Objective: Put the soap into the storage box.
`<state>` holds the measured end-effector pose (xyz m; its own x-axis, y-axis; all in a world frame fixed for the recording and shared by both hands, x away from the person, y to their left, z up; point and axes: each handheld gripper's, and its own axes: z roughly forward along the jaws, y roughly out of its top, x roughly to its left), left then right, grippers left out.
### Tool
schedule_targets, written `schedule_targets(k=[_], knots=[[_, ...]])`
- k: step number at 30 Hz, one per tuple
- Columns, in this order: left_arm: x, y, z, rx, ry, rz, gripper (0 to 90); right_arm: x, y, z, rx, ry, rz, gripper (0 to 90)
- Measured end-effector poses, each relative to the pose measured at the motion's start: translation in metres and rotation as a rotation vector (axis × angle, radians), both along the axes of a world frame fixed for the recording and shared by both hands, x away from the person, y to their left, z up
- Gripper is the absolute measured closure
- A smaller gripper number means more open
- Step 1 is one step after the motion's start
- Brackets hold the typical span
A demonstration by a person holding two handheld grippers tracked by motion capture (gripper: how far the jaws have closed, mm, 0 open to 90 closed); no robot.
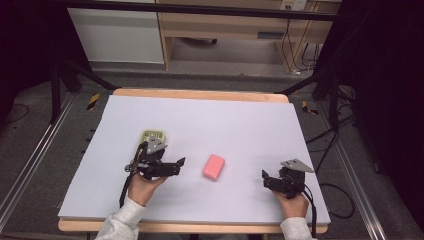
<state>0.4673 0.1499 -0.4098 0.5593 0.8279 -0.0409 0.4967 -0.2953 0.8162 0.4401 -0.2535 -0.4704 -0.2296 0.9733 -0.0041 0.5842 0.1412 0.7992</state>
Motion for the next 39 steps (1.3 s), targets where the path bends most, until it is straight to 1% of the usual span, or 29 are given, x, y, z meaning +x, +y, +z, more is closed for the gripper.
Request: schedule_targets(k=[6,10,14,22,26,30,32,34,37,39], knots=[[0.002,-0.008,0.001,-0.003,0.002,-0.012,16.5,0.0,0.0,0.0,0.0,-0.002,0.001,12.6],[0.003,-0.014,0.002,0.009,0.003,-0.025,16.5,0.0,0.0,0.001,0.001,-0.003,-0.001,12.6],[0.004,-0.02,0.003,0.012,0.011,-0.033,16.4,0.0,0.0,0.001,-0.003,-0.003,0.001,12.7],[0.007,-0.032,0.002,0.015,0.016,-0.042,16.4,0.0,0.0,0.001,-0.001,-0.003,-0.004,12.7],[0.008,-0.04,0.002,0.028,0.016,-0.051,16.4,0.0,-0.001,0.001,0.0,-0.004,-0.003,12.8],[0.009,-0.044,0.001,0.021,0.018,-0.051,16.4,0.0,0.0,0.001,0.0,-0.002,-0.003,12.8],[0.01,-0.049,0.001,0.032,0.023,-0.062,16.3,0.0,0.0,0.001,0.0,-0.001,-0.001,12.8],[0.01,-0.05,0.0,0.032,0.02,-0.061,16.3,0.0,0.0,0.001,0.0,-0.002,-0.001,12.8],[0.011,-0.054,-0.001,0.039,0.027,-0.065,16.2,0.0,0.0,0.001,0.001,0.0,-0.001,12.8],[0.012,-0.057,-0.002,0.037,0.036,-0.066,16.2,0.0,0.0,0.001,-0.002,0.0,0.001,12.8]])
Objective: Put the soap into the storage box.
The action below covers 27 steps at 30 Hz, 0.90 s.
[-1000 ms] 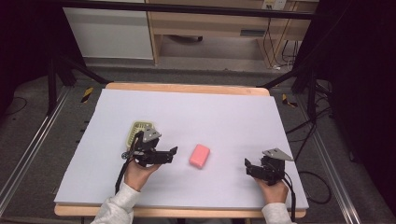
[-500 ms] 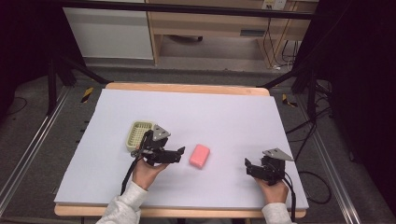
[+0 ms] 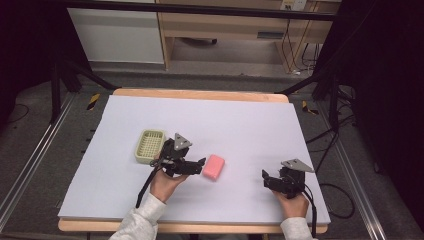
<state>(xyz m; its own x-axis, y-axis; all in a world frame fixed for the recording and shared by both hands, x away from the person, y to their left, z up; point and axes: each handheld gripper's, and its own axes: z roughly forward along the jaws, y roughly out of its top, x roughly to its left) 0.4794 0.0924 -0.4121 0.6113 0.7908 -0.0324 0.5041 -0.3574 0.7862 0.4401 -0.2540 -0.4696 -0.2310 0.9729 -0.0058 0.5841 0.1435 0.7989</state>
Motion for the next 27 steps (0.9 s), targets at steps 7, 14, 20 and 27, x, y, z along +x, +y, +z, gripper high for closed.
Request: schedule_targets(k=[7,14,20,27], knots=[[0.002,-0.011,-0.003,0.014,0.007,-0.008,16.0,0.0,0.0,0.0,0.004,-0.002,-0.002,12.9],[0.003,-0.021,-0.006,0.028,0.011,-0.021,16.0,0.0,0.0,0.0,0.006,0.0,-0.001,12.8],[0.004,-0.029,-0.009,0.04,0.02,-0.033,16.0,0.0,0.0,0.0,0.006,0.0,0.003,12.9],[0.006,-0.038,-0.015,0.048,0.031,-0.046,16.1,0.0,0.0,0.0,0.006,0.001,0.004,12.8]])
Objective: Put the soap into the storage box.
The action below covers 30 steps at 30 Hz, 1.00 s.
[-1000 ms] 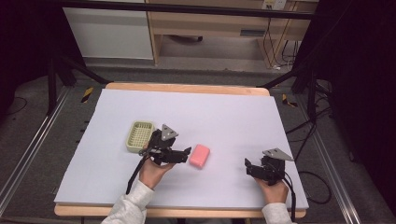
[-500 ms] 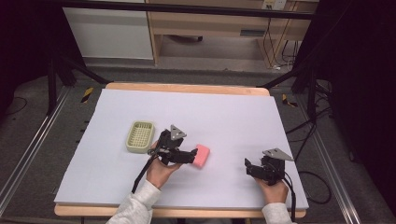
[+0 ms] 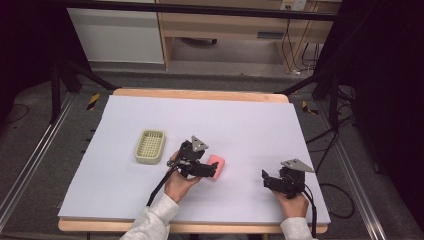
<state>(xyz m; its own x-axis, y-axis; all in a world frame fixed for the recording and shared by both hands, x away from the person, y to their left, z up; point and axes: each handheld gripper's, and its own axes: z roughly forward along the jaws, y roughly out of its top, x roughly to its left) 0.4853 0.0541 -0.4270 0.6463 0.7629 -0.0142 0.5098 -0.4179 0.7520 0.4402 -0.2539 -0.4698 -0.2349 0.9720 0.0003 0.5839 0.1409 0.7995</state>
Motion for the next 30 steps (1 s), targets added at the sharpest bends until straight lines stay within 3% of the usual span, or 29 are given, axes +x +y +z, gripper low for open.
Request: schedule_targets(k=[18,30], knots=[[0.007,-0.017,-0.016,0.026,0.044,-0.001,16.2,0.0,0.0,0.0,0.002,0.004,0.004,12.9],[0.008,-0.027,-0.024,0.062,0.052,-0.008,19.8,0.0,0.0,0.0,0.008,0.01,0.006,12.8]])
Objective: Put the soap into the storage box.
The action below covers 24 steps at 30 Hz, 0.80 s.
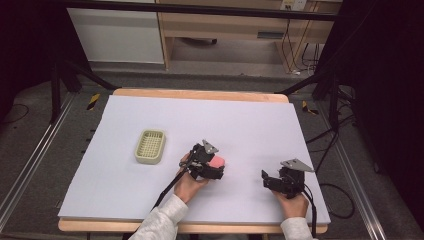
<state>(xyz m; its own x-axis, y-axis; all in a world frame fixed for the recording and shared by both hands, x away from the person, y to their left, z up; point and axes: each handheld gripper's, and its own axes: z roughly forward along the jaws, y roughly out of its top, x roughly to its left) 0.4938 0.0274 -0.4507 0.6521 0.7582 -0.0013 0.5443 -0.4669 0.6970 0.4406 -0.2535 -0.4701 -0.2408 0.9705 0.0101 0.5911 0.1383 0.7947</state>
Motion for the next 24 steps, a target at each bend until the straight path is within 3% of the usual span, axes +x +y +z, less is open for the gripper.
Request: schedule_targets(k=[12,24], knots=[[0.004,-0.006,-0.008,0.025,0.031,0.005,20.3,0.0,0.0,0.0,-0.002,0.002,0.001,12.9],[0.006,-0.011,-0.015,0.042,0.064,0.014,26.3,0.001,0.0,-0.001,-0.005,0.004,0.002,12.8]])
